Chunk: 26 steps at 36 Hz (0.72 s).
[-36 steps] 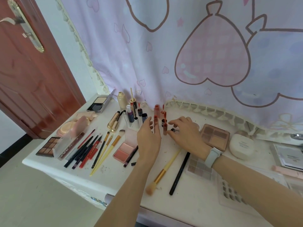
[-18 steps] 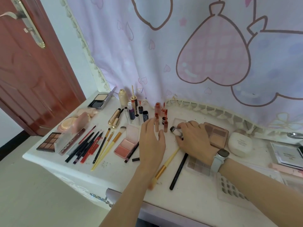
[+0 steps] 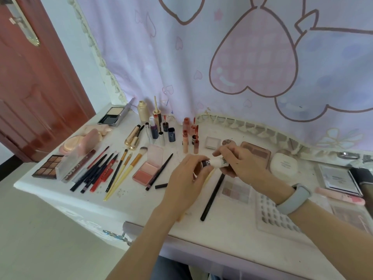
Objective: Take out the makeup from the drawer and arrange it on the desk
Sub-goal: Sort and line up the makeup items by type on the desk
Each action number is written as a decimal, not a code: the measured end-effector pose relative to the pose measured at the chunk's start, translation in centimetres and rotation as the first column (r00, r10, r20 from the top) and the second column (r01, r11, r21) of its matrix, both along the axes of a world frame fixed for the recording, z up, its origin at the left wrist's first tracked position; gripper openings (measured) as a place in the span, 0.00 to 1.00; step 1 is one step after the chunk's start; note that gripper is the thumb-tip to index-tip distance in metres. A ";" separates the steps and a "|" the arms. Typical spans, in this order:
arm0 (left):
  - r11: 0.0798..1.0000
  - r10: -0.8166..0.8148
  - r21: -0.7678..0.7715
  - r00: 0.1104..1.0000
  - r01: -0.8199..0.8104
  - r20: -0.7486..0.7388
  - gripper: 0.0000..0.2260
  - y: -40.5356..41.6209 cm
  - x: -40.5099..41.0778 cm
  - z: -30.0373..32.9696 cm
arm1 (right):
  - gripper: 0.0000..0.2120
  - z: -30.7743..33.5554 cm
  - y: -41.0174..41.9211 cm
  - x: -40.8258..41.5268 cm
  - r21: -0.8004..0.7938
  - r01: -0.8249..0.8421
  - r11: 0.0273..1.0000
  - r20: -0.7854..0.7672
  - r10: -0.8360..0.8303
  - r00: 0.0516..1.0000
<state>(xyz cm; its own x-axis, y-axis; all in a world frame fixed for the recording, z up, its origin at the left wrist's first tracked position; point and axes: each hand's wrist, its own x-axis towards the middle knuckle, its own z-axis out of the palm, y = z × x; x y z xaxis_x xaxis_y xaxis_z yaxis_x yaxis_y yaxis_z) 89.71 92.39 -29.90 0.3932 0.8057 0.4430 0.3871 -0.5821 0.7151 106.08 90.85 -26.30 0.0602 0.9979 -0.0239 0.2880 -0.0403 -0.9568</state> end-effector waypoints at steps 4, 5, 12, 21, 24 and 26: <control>0.988 0.118 0.121 0.982 -0.100 -0.147 0.19 -0.6 0.1 0.3 | 0.15 -0.4 -0.1 -1.4 -0.030 0.124 0.992 -0.008 -0.124 0.992; 0.981 0.149 0.147 0.977 -0.126 -0.156 0.20 -0.7 0.1 0.4 | 0.14 -0.4 0.0 -1.8 -0.006 0.146 0.989 -0.003 -0.146 0.989; 0.967 0.234 -0.113 0.970 -0.226 0.063 0.18 -0.7 0.3 0.7 | 0.11 -0.7 -0.6 -3.0 0.451 0.042 0.891 0.221 -0.157 0.963; 0.965 0.260 -0.035 0.965 -0.260 0.001 0.17 0.4 -1.4 0.8 | 0.19 0.1 -1.2 -1.8 0.297 -0.211 0.931 0.253 0.136 0.958; 0.969 0.246 0.028 0.969 -0.245 -0.004 0.17 0.3 -1.4 0.8 | 0.14 0.2 -0.7 -1.9 0.138 -0.169 0.976 0.230 0.134 0.964; 0.969 0.245 0.044 0.970 -0.244 -0.006 0.17 0.3 -1.4 0.8 | 0.16 0.0 -0.6 -1.9 0.110 -0.149 0.983 0.259 0.116 0.959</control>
